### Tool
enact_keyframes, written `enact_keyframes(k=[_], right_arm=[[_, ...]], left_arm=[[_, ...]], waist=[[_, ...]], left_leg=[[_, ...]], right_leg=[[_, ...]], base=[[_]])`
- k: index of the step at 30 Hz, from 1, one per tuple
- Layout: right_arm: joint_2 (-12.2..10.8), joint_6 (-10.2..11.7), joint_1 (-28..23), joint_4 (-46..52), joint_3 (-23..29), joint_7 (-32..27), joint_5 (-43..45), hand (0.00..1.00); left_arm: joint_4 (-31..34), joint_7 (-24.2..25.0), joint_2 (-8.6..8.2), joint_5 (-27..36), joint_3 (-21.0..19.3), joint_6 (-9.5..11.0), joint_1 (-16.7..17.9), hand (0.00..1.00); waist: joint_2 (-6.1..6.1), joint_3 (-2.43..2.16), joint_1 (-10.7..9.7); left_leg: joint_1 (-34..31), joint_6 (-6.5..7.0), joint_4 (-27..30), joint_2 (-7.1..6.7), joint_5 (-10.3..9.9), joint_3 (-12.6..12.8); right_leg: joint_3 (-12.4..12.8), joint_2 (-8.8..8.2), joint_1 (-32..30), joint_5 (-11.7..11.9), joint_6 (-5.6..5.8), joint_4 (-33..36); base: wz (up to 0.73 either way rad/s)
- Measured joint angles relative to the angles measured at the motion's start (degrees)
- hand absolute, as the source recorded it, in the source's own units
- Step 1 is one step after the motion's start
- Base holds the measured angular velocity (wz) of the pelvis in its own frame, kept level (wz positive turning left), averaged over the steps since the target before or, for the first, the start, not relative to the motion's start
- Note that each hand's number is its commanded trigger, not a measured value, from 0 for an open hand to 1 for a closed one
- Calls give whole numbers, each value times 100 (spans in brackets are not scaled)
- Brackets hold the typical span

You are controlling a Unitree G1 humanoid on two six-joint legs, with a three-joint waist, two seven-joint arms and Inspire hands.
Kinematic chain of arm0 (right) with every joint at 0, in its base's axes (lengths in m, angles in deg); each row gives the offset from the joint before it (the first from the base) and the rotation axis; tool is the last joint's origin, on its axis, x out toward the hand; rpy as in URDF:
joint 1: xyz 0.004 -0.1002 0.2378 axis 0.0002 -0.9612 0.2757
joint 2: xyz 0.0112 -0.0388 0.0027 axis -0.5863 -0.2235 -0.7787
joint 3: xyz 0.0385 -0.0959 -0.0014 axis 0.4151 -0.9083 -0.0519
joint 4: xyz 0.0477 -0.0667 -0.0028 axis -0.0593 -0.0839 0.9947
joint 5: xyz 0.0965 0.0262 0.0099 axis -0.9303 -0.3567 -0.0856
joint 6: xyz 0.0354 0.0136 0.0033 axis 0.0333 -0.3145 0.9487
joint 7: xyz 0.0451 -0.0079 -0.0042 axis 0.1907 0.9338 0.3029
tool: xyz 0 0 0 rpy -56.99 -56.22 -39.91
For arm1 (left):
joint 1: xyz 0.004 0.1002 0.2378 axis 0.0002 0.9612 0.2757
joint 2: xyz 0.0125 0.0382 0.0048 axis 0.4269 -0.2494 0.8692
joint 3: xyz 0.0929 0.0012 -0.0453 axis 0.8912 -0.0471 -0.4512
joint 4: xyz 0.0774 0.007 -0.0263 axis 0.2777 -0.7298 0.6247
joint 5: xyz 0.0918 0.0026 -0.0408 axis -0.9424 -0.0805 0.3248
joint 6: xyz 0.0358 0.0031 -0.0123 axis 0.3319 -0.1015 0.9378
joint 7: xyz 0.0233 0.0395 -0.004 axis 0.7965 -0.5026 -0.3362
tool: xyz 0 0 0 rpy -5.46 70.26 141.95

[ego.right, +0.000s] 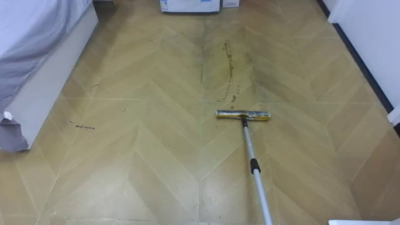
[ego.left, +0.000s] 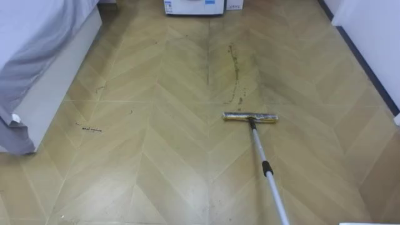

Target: Mop floor

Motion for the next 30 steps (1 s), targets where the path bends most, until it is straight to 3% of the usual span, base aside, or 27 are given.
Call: enact_keyframes(k=[25,30], right_arm=[[-18,-87,20,-174,23,42,79,100],[-23,-118,29,-176,21,8,62,100]], left_arm=[[-2,230,16,-2,-4,-116,-23,0],[11,224,21,-136,-8,-110,-105,0]], waist=[[-157,-8,2],[-197,-10,1]], left_leg=[[-111,0,16,-17,0,-60],[-309,0,102,-22,0,-105]], right_leg=[[-31,-1,-34,-1,0,-93],[-171,-35,-157,-7,-9,-89]], base=[[0],[9]])
